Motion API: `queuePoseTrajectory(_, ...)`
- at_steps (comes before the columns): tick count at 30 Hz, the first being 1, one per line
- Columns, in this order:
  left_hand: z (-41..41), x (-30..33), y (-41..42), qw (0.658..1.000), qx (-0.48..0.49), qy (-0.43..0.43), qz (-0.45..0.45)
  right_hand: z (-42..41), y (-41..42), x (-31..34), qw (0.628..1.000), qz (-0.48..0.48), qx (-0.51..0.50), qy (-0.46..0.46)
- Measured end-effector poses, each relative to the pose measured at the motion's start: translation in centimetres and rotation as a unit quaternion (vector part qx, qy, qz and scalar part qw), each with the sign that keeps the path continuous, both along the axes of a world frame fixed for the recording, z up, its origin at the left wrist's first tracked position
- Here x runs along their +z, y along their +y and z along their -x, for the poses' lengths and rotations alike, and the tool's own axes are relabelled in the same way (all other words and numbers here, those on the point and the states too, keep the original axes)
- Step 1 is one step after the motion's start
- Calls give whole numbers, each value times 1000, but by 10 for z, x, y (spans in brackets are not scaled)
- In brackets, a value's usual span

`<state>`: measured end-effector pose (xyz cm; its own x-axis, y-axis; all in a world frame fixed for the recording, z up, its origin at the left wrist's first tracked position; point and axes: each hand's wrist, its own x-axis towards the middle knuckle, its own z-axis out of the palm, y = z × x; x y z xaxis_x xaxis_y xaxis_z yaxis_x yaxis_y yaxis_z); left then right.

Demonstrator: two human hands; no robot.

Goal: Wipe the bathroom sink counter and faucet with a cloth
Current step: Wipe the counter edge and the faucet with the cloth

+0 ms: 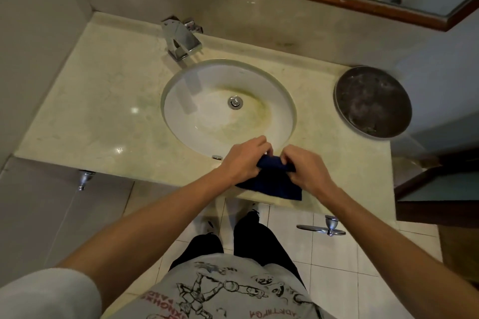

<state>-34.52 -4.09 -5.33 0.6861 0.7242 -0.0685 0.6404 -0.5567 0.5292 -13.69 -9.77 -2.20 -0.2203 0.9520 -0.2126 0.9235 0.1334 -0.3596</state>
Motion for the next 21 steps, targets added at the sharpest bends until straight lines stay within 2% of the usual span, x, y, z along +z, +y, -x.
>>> queuePoseTrajectory(3, 11, -5, -11, 977, -129, 104, 136, 10, -35, -15, 990, 139, 14, -3)
queuePoseTrajectory(4, 15, -7, -13, 968, -143, 117, 172, 13, -42, -21, 988, 151, 20, -10)
queuePoseTrajectory(5, 19, -7, -16, 968, -124, 93, 197, 15, -48, -26, 992, 122, 14, -14)
queuePoseTrajectory(7, 28, -3, -17, 977, -18, -9, 214, 23, -54, -33, 999, 21, 8, -34)
queuePoseTrajectory(9, 39, -3, -14, 978, 87, -61, 181, 31, -55, -39, 995, -14, 34, -88)
queuePoseTrajectory(12, 62, -10, -7, 973, 176, -65, 137, 35, -52, -51, 987, -33, 72, -143)
queuePoseTrajectory(17, 93, -28, -4, 955, 266, -60, 114, 20, -38, -63, 957, -100, 165, -218)
queuePoseTrajectory(19, 97, -33, -4, 947, 292, -62, 121, 16, -28, -65, 962, -117, 157, -189)
queuePoseTrajectory(21, 99, -37, -3, 937, 319, -64, 128, 18, -10, -57, 986, -72, 95, -117)
